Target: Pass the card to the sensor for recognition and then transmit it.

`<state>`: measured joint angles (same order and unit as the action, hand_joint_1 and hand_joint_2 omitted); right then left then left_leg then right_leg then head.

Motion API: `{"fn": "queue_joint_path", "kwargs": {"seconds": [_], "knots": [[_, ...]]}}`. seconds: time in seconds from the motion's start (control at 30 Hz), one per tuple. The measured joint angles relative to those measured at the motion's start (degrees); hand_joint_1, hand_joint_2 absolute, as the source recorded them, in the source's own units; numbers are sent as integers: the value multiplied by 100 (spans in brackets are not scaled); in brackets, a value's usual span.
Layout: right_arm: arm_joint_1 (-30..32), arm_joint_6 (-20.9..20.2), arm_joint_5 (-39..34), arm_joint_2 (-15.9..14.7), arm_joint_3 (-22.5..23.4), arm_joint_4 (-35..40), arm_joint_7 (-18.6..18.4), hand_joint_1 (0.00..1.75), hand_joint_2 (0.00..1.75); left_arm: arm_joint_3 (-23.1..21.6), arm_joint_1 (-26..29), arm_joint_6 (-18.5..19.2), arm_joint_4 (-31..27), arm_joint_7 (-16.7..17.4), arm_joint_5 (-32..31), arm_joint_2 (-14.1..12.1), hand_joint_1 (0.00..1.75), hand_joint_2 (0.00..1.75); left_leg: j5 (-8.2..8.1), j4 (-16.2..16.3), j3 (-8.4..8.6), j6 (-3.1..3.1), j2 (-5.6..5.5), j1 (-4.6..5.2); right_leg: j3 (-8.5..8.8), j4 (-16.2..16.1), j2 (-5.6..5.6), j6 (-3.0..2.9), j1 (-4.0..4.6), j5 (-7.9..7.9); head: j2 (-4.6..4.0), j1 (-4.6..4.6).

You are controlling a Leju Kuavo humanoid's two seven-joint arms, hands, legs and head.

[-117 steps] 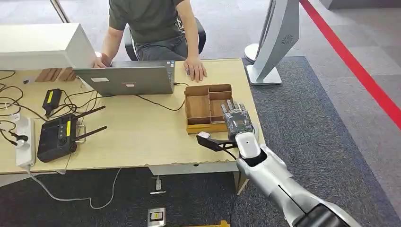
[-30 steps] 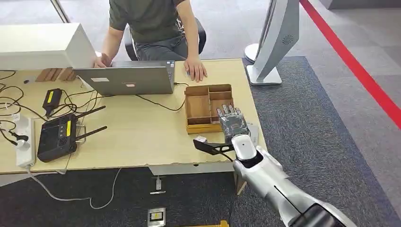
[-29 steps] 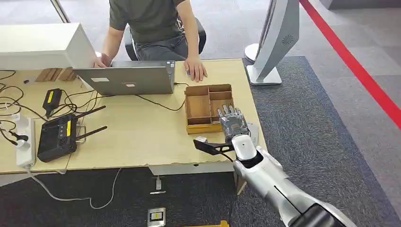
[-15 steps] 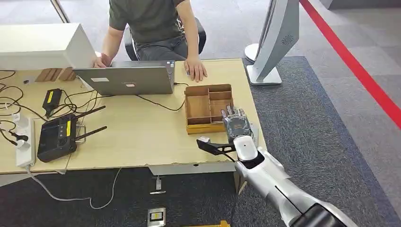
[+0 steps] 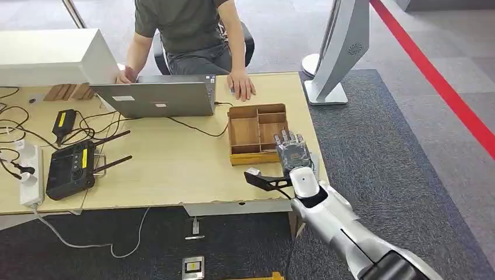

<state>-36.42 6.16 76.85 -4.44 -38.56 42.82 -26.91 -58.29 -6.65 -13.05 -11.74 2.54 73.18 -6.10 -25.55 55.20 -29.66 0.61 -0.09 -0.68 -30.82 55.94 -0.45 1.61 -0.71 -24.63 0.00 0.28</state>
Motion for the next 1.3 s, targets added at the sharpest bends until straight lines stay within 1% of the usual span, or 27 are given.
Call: {"fn": "queue_joint_path", "kwargs": {"seconds": [0.3,0.43,0.47,0.5,0.93,1.3], "knots": [[-1,2,0,-4,0,-11,0,0,175,-2,0,0,0,2,0,0,0,0,0,0,0,0,0,0,0,0,0,0,0,0,0,0],[-1,44,-17,9,-2,-13,133,0,175,-2,0,-28,0,35,31,0,0,0,0,0,0,0,0,0,0,0,0,0,0,0,0,0],[-1,48,-20,26,-4,-15,153,164,175,0,0,-37,0,37,35,0,0,0,0,0,0,0,0,0,0,0,0,0,0,0,0,0],[-3,52,-24,42,-7,-20,160,175,175,-2,0,-44,0,37,37,0,0,0,0,0,0,0,0,0,0,0,0,0,0,0,0,0],[-19,129,-262,148,-46,-59,347,175,175,-2,-1,-57,0,52,26,0,0,0,0,0,1,0,0,0,1,0,0,0,0,0,0,0],[-34,230,-210,199,-94,-127,345,175,175,-2,-1,-107,0,90,22,0,0,0,0,0,1,0,0,0,2,0,0,0,0,0,0,0]]}}
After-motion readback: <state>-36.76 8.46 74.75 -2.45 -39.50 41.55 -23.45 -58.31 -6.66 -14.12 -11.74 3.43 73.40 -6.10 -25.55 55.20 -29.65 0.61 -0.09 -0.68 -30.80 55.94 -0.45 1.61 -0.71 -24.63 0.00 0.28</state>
